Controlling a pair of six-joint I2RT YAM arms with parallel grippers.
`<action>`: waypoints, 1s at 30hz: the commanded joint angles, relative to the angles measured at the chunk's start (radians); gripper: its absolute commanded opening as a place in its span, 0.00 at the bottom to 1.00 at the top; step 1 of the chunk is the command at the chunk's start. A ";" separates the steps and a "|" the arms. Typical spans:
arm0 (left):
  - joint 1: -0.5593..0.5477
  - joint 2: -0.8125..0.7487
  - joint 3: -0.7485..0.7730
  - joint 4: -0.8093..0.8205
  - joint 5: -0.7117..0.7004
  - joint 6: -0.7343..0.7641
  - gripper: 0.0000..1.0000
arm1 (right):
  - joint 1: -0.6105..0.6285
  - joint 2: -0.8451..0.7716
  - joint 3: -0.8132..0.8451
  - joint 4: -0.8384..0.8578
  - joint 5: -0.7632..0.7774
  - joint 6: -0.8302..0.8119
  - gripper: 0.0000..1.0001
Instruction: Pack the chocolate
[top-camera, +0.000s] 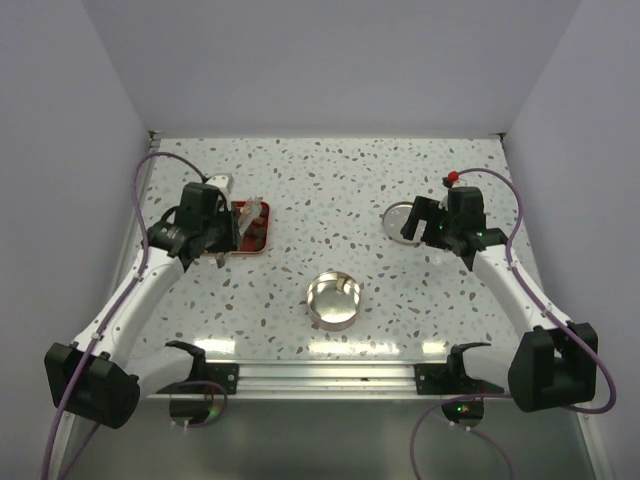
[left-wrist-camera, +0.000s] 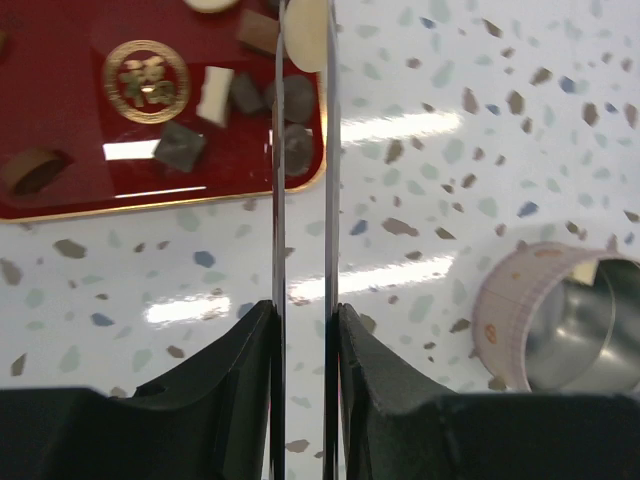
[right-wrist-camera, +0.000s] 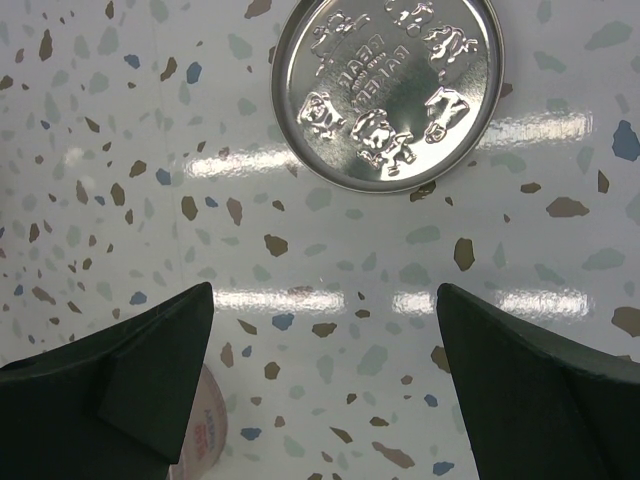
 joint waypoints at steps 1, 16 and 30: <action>-0.153 -0.029 0.044 0.040 0.033 0.001 0.27 | -0.001 0.010 0.055 0.010 -0.004 -0.012 0.97; -0.636 -0.037 0.076 0.032 -0.068 -0.146 0.28 | -0.001 0.020 0.107 -0.016 0.009 -0.022 0.97; -0.859 -0.020 0.088 -0.069 -0.138 -0.283 0.28 | 0.001 0.014 0.109 -0.026 0.018 -0.027 0.97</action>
